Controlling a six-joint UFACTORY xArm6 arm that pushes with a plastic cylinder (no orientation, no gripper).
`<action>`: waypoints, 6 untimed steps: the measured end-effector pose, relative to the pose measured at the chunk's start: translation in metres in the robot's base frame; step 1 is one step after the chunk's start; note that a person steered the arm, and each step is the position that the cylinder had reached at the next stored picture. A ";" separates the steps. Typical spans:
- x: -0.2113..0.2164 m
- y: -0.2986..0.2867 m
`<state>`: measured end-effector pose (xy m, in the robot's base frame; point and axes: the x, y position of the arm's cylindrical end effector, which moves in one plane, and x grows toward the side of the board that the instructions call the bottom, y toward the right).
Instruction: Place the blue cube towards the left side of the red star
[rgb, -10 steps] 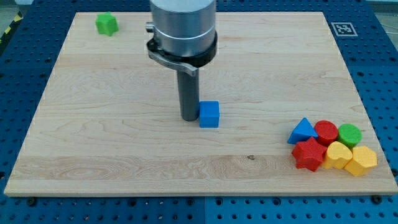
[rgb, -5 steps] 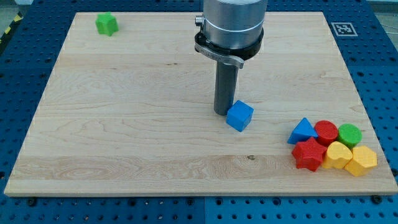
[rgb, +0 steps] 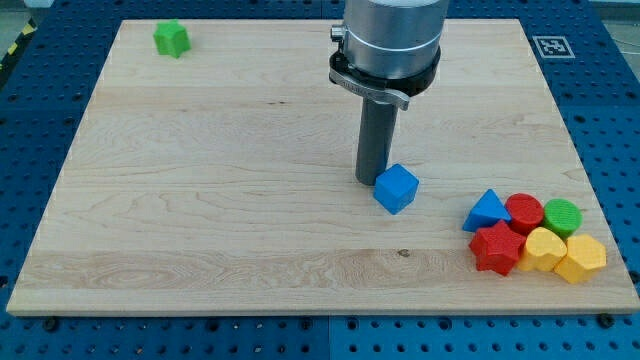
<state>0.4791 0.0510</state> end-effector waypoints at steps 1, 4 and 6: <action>0.000 0.000; 0.000 0.018; 0.008 0.041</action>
<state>0.4872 0.0919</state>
